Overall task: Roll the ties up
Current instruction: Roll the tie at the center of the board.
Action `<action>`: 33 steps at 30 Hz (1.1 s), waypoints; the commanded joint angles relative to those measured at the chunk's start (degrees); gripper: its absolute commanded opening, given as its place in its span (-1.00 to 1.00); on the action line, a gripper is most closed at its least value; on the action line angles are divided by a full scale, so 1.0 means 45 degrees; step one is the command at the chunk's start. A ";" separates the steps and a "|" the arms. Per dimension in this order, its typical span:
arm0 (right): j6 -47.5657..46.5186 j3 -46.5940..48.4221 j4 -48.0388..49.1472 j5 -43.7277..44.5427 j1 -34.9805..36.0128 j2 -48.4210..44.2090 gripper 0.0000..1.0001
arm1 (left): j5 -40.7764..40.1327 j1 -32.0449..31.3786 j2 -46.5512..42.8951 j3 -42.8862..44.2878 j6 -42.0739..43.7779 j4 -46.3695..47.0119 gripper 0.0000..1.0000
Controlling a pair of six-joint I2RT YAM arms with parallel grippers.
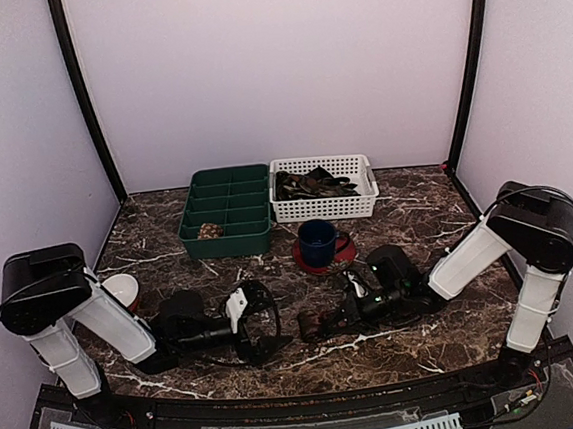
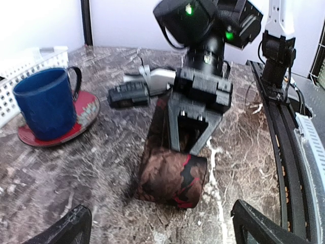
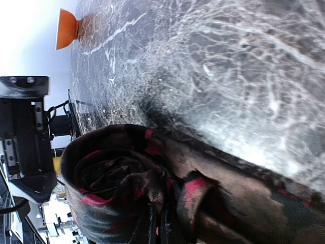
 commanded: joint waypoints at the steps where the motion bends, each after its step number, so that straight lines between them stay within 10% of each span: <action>1: -0.0330 -0.0603 -0.1728 0.1024 -0.0219 0.0418 -1.00 | 0.0912 -0.0075 0.1722 0.0451 -0.0415 0.1156 0.98; 13: -0.0305 -0.0596 -0.1646 0.0910 -0.0379 0.0745 -1.00 | 0.0950 -0.0574 0.4358 0.3107 0.1699 0.0710 0.82; 27: -0.1094 -0.0211 -0.2322 0.0850 -0.0394 -0.0154 -1.00 | 0.1578 -0.0574 0.5478 0.4145 0.1575 -0.0790 -0.09; 33: -0.1547 0.0047 -0.2835 0.0504 -0.0379 -0.1617 -0.55 | 0.1504 -0.0574 0.5166 0.3621 0.1385 -0.1311 -0.40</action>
